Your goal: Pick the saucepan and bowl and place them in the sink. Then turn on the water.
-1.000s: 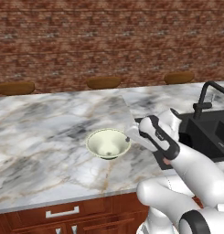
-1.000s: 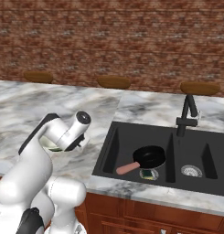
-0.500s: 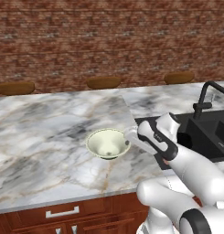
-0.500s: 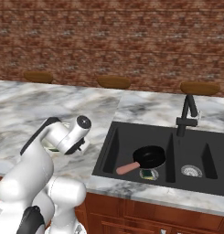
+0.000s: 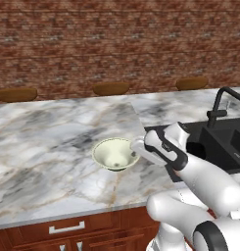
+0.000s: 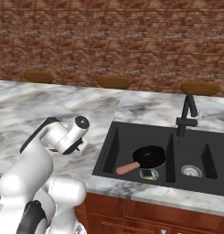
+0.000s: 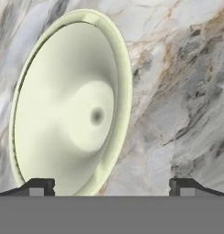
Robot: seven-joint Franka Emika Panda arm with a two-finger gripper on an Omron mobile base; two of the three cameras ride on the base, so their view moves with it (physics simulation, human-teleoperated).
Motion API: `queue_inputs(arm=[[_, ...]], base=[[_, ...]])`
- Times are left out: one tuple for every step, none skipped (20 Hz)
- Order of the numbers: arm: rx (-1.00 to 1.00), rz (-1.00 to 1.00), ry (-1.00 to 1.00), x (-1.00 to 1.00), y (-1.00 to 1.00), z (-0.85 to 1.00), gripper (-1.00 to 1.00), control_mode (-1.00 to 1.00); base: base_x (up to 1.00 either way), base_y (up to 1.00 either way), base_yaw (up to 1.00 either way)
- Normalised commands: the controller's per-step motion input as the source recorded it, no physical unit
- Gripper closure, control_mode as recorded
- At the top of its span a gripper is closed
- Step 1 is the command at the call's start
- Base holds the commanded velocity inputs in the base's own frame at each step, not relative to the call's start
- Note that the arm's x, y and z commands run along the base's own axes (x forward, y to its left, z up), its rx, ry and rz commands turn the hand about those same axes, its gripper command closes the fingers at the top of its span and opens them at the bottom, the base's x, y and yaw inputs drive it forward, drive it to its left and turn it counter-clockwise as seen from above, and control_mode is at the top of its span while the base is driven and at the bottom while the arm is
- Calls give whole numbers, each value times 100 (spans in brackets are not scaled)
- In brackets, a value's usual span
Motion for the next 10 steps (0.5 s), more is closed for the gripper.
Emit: queue_inputs(arm=[[0,0,0,0,14,0,-100,-100],[0,0,0,0,12,0,-100,-100],[0,0,0,0,12,0,-100,-100],[0,0,0,0,10,-1,-100,-100],[0,0,0,1,9,-2,-100,-100],[0,0,0,3,11,-1,-100,-100],[0,0,0,3,11,-1,-100,-100],[0,0,0,5,11,-1,-100,-100],[0,0,0,6,11,-6,-100,-100],[0,0,0,6,9,-7,-100,-100]], base=[[0,0,0],[0,0,0],[0,0,0],[0,0,0],[0,0,0],[0,0,0],[0,0,0],[0,0,0],[0,0,0],[0,0,0]])
